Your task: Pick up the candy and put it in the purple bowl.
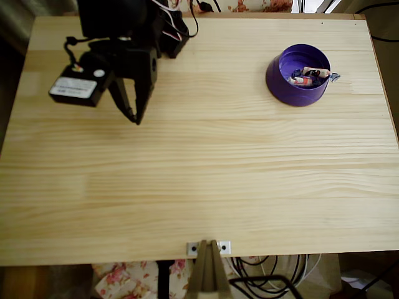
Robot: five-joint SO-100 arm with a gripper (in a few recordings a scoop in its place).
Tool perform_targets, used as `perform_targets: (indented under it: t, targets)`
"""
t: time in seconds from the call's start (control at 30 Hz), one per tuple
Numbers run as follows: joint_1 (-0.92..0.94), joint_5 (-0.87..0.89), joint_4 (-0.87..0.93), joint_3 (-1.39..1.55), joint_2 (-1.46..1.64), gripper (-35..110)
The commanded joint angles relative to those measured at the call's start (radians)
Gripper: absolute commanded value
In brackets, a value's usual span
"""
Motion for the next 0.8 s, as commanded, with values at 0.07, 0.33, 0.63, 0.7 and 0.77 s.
perform_targets:
  t: [0.07, 0.33, 0.63, 0.7, 0.77]
  targets:
    - [0.006, 0.008, 0.003, -0.023, 0.014, 0]
    - [0.008, 0.009, 0.003, -0.023, 0.014, 0]
    - [0.014, 0.015, 0.003, -0.023, 0.014, 0]
    - [0.015, 0.017, 0.003, -0.023, 0.014, 0]
    - [0.021, 0.025, 0.003, -0.023, 0.014, 0]
